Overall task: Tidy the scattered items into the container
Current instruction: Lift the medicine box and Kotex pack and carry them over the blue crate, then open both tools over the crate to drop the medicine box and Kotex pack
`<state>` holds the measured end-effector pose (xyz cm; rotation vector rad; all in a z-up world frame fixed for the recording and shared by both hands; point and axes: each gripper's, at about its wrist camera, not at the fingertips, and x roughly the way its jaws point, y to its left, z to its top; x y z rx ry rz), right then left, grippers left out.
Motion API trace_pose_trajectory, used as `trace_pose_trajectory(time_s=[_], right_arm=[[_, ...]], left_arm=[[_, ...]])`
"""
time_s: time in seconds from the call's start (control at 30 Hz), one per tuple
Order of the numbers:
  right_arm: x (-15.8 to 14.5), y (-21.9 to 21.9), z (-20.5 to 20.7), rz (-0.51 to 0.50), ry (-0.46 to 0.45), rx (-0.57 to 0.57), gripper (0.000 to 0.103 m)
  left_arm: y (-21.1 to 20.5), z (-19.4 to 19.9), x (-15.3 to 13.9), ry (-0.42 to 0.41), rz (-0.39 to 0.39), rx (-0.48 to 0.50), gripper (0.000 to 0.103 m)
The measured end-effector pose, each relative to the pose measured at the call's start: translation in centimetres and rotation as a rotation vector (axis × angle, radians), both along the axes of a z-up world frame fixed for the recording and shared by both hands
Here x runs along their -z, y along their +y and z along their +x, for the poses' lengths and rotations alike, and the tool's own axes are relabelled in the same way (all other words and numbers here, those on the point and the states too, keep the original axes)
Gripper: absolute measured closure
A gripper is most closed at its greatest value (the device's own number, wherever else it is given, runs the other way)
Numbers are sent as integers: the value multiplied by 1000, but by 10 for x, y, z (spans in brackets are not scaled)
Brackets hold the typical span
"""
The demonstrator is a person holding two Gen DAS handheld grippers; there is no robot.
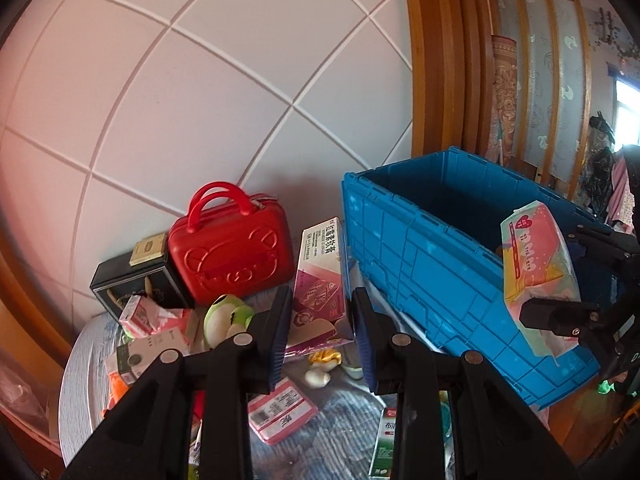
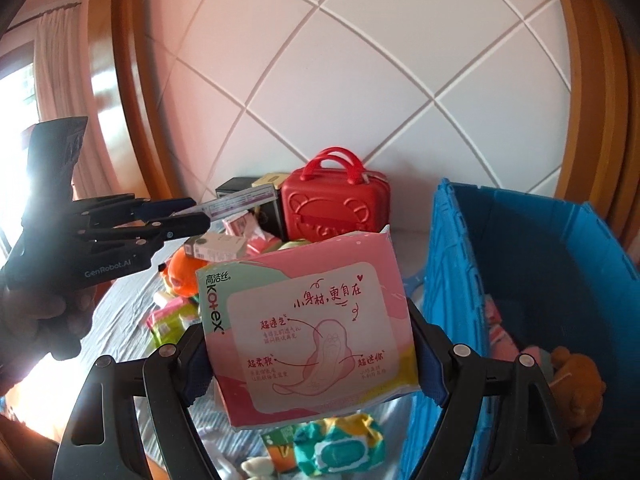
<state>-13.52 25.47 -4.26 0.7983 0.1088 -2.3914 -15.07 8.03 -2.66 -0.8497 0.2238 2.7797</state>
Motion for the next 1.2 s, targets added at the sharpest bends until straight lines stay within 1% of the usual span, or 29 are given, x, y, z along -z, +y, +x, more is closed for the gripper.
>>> trace_pose_trajectory(time_s=[0.3,0.6,0.93,1.07,1.2], right_arm=[[-11,71,-11,-33,26,96,22],[-12,145,-13,-44,31,216,22],[4,212,-10,-41,-22,366,22],[9,227,-9,-39,-38,404,22],[14,235,-12,-36,-49,426,22]], left_arm=[[96,-25,-19,35,-13,145,73],[181,-39,-27,36,-15,287,73],[253,-46,-17,1,-18,418,73],[269,-48,-14,-7,-17,450,73],[275,-50,-13,-11,-14,467,73]])
